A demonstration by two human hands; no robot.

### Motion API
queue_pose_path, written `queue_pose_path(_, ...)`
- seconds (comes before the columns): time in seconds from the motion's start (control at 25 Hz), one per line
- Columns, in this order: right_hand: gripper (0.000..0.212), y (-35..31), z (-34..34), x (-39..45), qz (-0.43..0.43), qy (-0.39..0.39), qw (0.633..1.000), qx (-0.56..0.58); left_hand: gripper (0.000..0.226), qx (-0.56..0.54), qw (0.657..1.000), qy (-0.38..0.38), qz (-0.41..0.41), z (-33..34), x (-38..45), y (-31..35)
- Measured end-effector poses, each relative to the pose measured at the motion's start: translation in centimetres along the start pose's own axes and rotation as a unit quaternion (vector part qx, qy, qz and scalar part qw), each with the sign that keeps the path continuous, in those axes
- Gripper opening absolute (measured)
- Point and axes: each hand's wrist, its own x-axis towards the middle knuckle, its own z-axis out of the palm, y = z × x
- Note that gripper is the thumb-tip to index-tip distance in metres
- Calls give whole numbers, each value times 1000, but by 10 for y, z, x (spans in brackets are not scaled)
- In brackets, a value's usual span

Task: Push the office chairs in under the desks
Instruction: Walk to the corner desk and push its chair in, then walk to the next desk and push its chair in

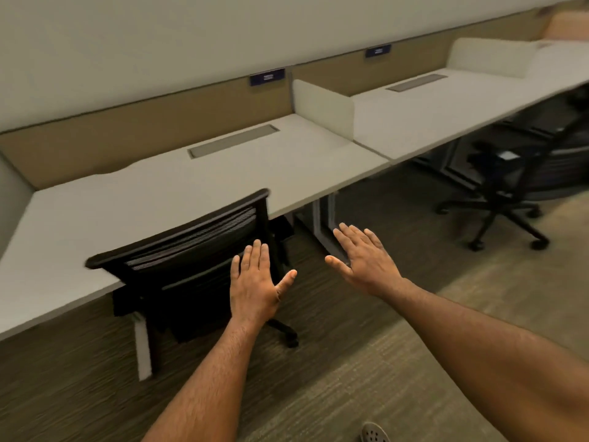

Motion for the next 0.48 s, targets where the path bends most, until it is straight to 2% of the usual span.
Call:
queue_pose_path(0.28, 86, 146, -55, -110, 135, 66, 989, -8, 88, -43, 987, -21, 155, 20, 20, 188)
queue_pose_path(0.48, 98, 274, -91, -216, 231, 101, 968, 6, 90, -68, 969, -39, 235, 40, 10, 356)
